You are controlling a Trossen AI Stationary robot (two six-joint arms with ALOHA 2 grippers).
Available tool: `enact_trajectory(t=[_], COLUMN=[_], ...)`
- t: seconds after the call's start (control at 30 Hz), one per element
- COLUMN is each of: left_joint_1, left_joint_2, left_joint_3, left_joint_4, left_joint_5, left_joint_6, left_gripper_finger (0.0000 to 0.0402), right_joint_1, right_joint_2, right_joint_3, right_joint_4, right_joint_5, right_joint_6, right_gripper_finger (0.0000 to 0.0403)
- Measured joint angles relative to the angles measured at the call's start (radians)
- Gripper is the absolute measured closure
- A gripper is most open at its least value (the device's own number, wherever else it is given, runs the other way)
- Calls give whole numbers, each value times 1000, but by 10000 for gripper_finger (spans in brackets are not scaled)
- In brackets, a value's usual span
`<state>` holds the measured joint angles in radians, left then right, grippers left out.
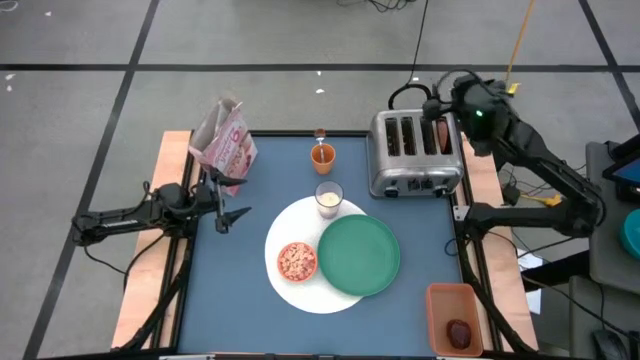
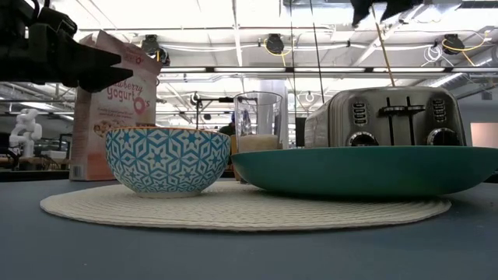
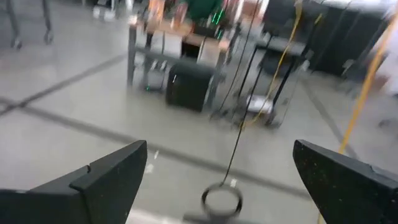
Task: Arrange a breakfast setting
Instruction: Put the brown toasted bagel on the green plate
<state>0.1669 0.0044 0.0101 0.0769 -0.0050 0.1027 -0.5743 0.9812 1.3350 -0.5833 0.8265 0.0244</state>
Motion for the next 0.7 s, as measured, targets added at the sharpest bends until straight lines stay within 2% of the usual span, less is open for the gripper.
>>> enact_trajectory(t=[0.2,0.37,0.53,0.7], left_joint_1=[0,0,0,0], left_joint_2=[0,0,0,0], left_joint_3=[0,0,0,0], left_joint_4=[-16,-44,-52,-52], left_joint_5=[-1,-1,-1,-1], left_joint_6=[-9,-30,-37,-35], left_gripper_finger=[9,9,9,9], right_joint_1=[-154,-263,-329,-347], right_joint_2=[74,157,227,268], right_joint_3=[0,0,-1,-1], right_joint_4=[-197,-306,-344,-343], right_joint_5=[-219,-379,-535,-718], right_joint_6=[137,184,171,168], right_gripper_finger=[7,7,7,7])
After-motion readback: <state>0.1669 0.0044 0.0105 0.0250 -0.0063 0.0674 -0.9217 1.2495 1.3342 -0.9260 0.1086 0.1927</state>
